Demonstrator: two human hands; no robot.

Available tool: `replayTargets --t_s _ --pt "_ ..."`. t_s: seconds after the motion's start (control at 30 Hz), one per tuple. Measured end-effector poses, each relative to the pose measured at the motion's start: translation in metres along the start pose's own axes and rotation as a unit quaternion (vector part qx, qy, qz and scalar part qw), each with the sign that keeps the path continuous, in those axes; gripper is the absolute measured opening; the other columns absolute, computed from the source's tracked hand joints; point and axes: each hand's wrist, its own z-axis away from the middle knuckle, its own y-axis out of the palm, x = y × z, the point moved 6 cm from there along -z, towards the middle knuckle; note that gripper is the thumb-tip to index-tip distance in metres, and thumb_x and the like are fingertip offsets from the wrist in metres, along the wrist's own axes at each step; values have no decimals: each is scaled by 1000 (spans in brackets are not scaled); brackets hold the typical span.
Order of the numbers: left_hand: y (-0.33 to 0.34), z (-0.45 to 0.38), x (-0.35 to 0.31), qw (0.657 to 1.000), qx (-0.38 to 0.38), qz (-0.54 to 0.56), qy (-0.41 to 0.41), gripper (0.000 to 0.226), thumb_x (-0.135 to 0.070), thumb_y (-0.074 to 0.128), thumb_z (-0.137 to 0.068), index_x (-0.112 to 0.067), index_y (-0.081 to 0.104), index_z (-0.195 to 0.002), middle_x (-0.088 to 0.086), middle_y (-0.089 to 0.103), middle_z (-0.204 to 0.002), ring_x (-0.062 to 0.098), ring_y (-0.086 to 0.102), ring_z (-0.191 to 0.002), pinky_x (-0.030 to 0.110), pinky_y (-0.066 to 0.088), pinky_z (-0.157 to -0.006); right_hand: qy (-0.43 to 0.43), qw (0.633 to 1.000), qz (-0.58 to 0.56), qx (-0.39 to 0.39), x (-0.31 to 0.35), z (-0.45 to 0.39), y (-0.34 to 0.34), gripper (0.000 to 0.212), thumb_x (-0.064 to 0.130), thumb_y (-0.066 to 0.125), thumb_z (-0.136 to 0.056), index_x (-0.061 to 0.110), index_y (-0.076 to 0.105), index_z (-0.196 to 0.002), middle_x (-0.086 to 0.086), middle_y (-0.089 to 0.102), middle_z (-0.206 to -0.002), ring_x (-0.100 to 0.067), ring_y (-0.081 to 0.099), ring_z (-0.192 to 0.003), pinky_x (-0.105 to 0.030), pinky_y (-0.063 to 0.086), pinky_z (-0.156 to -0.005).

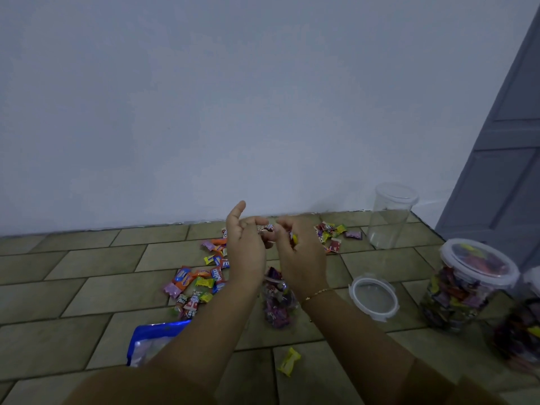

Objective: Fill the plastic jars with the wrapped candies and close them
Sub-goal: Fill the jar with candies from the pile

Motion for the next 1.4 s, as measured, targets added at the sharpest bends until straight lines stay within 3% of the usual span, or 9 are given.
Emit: replayTargets --t_s 0.13,0.37,0.53,0.7,0.83,1.0,1.1,1.27,1.4 --pt "-2 0 -1 1000 -8 11 4 58 9 34 -91 -23 35 -139 1 63 -105 0 56 -53 18 49 -52 -58 998 35 -1 1 0 2 42 44 36 -91 19 70 -87 9 66 -85 -3 53 -85 -8 35 -70" --pt "1 4 -4 1000 12 23 8 60 6 34 -92 -28 32 -141 -5 62 -111 12 66 -63 34 53 -72 -61 997 -27 -35 2 6 -2 47 44 31 -94 17 70 -90 8 66 -83 -11 58 -82 -28 46 -69" --pt "7 4 -7 997 70 30 -12 44 -24 42 -96 -43 32 -135 -10 58 -124 15 68 -88 25 47 -78 -20 996 -83 -34 0 9 -5 62 58 28 -88 17 68 -112 15 65 -107 5 56 -102 -7 41 -82" --pt "8 -2 -3 993 83 77 -40 48 -39 27 -100 -37 20 -147 -10 60 -117 28 67 -98 33 28 -102 42 975 -212 -48 -5 8 -11 33 56 32 -91 47 63 -99 1 68 -107 -10 61 -105 -27 49 -88" --pt "2 -13 5 986 73 126 -79 45 -33 24 -100 -26 32 -143 3 65 -120 35 68 -92 45 25 -112 98 942 -302 -108 -22 2 -24 32 44 37 -94 24 61 -101 -4 67 -95 -14 64 -96 -26 52 -87" --pt "-9 -39 15 989 41 98 -99 33 -32 29 -99 -18 53 -117 6 73 -95 28 69 -64 42 36 -106 149 961 -196 -125 -59 -15 -34 27 30 40 -99 18 61 -87 -5 63 -84 -15 58 -80 -19 46 -75" --pt "-11 -57 28 994 37 -6 -99 26 -23 38 -98 -18 55 -116 1 71 -91 17 67 -59 27 46 -81 167 978 -94 -86 -86 -30 -32 26 26 44 -99 9 59 -86 -6 54 -78 -15 48 -71 -14 37 -58" --pt "-6 -81 63 969 93 -209 -96 21 -20 48 -96 -15 59 -113 -2 67 -97 8 59 -77 24 43 -70 200 973 108 29 -141 -45 -11 28 33 51 -91 11 65 -100 -8 62 -99 -26 55 -100 -36 45 -84" --pt "4 -94 91 916 160 -364 -51 29 -21 48 -96 -15 55 -124 1 61 -113 5 54 -81 24 42 -67 166 925 300 161 -161 -48 5 34 32 46 -95 11 54 -121 -9 48 -128 -27 39 -122 -40 30 -106"
